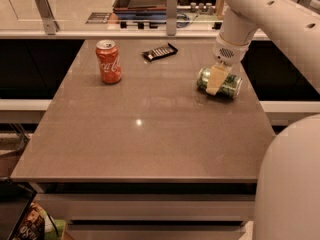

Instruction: Place green can upright

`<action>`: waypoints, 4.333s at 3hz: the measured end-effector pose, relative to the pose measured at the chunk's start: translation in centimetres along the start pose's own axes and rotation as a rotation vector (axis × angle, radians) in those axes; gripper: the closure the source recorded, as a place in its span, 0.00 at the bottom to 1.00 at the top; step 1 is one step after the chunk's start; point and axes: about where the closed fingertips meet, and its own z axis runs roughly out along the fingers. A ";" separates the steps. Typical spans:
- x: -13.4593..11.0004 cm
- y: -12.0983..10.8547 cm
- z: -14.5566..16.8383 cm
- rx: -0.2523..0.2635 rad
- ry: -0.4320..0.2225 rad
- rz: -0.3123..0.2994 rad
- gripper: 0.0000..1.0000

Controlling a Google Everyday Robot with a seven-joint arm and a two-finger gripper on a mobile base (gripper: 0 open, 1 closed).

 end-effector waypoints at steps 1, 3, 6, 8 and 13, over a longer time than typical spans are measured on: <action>0.3 0.3 -1.9 -0.011 -0.102 -0.010 1.00; 0.8 0.8 -4.5 -0.024 -0.267 -0.011 1.00; -0.9 -1.0 -6.7 -0.083 -0.662 0.026 1.00; -2.4 -1.7 -7.0 -0.049 -0.825 0.042 1.00; -1.7 -3.3 -4.7 -0.024 -1.263 0.099 1.00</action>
Offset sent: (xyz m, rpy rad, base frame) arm -0.0224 -0.0106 0.0553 0.2438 -0.1157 0.0366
